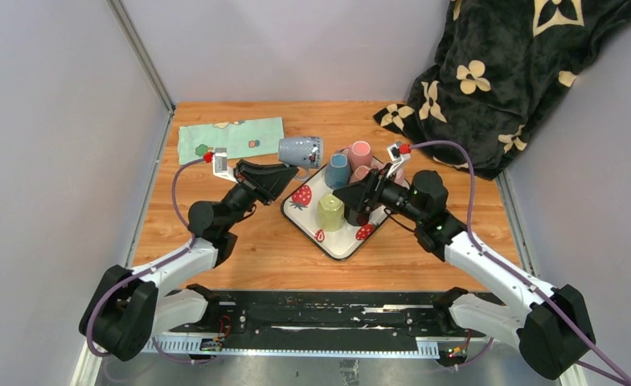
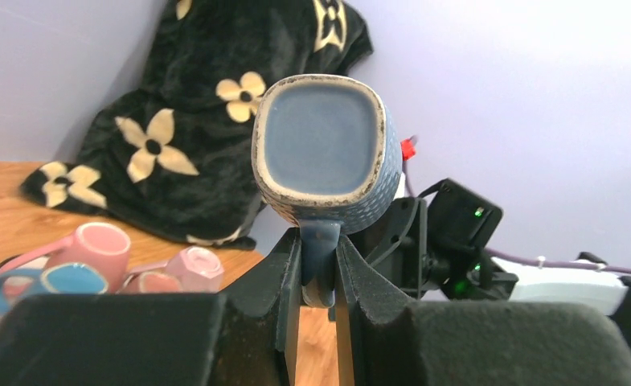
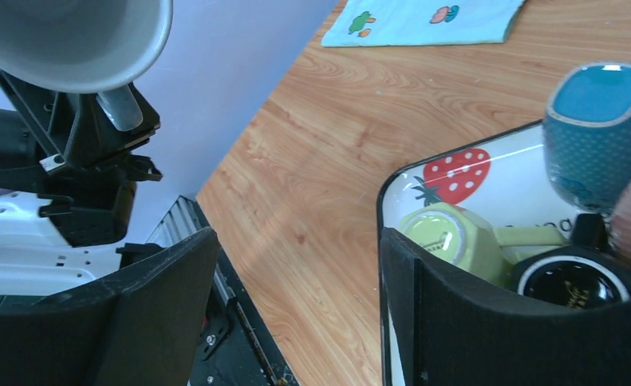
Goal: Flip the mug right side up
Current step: Turn over the cup on the tray.
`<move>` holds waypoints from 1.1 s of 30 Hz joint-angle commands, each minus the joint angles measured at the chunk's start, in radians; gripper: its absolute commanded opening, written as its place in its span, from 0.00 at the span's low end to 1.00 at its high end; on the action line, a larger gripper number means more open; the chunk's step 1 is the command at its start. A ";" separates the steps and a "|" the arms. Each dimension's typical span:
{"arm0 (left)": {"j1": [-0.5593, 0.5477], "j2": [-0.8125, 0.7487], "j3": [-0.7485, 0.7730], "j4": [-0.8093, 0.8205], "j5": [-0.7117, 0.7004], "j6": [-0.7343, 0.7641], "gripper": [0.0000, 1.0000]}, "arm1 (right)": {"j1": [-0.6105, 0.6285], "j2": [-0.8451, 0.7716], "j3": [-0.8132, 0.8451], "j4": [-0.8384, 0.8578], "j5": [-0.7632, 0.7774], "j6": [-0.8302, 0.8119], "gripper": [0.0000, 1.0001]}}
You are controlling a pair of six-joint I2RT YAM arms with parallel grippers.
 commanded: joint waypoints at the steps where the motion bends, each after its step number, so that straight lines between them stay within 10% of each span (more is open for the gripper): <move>1: -0.006 0.041 0.014 0.300 0.004 -0.108 0.00 | 0.043 0.007 -0.018 0.149 -0.038 0.052 0.78; 33: -0.007 -0.091 0.124 0.005 -0.008 -0.201 0.00 | 0.137 0.081 0.136 0.386 -0.013 0.066 0.69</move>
